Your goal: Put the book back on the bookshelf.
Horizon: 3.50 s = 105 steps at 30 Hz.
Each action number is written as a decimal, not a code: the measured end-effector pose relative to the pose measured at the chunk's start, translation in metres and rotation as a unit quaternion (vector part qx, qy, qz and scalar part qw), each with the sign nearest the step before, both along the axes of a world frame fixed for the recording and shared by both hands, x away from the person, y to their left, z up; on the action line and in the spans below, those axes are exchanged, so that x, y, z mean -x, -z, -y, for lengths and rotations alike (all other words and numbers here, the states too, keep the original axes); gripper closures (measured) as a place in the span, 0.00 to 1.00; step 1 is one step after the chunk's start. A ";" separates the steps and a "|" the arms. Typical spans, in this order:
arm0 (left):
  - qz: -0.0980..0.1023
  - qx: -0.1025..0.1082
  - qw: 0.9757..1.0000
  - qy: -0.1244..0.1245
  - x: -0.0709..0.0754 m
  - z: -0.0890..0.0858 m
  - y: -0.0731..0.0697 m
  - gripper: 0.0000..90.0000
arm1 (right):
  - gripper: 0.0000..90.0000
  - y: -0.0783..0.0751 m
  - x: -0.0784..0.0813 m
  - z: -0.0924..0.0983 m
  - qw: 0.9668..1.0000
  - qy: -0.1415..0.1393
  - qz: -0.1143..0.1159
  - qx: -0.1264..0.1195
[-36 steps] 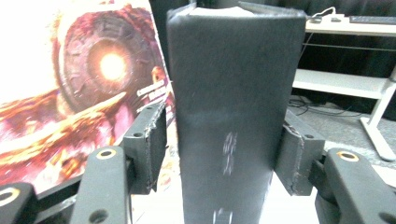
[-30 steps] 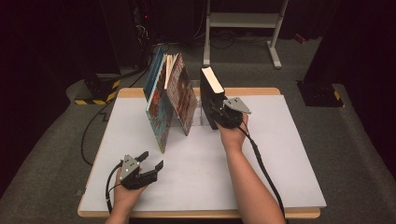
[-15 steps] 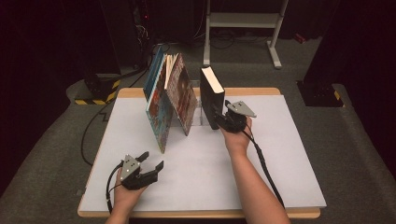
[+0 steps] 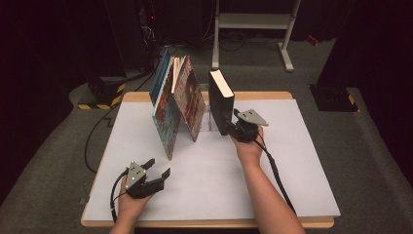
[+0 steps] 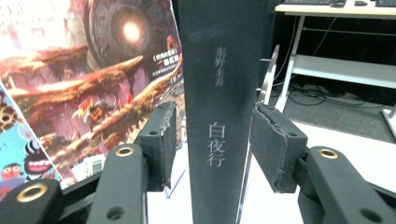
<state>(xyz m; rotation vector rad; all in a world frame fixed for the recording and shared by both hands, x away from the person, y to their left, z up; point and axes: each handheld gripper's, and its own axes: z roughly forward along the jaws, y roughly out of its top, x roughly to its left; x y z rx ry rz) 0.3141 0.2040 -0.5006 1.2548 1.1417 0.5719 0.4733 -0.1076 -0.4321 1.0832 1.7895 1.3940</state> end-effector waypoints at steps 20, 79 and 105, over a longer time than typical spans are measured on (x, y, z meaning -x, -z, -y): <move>-0.006 0.002 1.000 0.004 -0.001 0.001 0.001 0.31 | 0.62 0.013 -0.010 0.001 1.000 -0.008 -0.014 0.013; -0.006 0.006 1.000 0.005 -0.001 0.002 0.001 0.31 | 0.65 0.010 -0.023 -0.032 1.000 -0.015 -0.022 -0.015; -0.006 0.001 1.000 0.006 -0.001 0.001 0.001 0.31 | 0.64 0.009 -0.022 -0.033 1.000 -0.010 -0.022 -0.009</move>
